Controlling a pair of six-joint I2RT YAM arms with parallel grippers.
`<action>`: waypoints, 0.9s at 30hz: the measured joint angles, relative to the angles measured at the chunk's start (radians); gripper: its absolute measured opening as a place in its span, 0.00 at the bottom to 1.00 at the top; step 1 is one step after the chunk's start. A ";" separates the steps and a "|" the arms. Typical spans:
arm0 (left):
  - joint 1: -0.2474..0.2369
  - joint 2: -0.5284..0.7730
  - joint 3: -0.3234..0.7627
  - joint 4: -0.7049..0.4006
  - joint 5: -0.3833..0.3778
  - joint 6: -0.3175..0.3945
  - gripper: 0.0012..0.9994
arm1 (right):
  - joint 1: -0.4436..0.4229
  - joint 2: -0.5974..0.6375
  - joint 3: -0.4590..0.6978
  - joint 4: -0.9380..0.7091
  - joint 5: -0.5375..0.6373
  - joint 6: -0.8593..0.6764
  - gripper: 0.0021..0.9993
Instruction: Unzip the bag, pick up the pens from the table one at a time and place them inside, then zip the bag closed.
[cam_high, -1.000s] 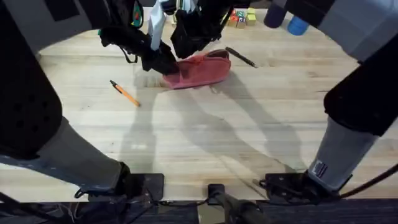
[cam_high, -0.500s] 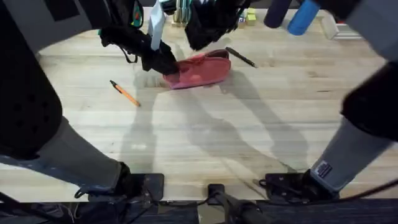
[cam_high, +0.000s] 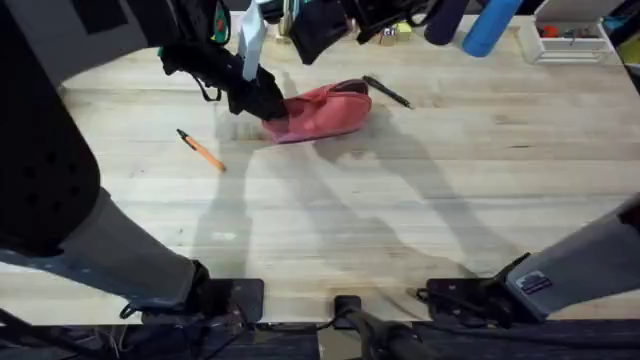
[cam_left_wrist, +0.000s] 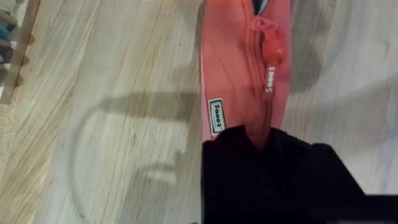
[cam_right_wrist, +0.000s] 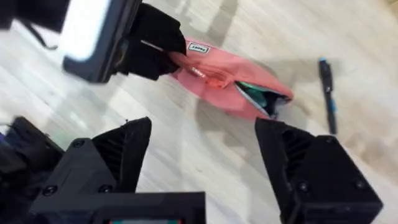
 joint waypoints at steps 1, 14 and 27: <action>0.000 0.000 0.000 0.000 0.000 0.000 0.04 | 0.000 -0.010 0.000 -0.009 0.003 -0.028 1.00; 0.000 0.000 0.000 0.000 0.000 0.000 0.04 | 0.004 -0.030 0.000 0.067 0.018 -0.390 1.00; 0.000 0.000 0.000 0.000 0.000 0.000 0.04 | 0.010 -0.030 0.000 -0.056 0.033 -0.856 1.00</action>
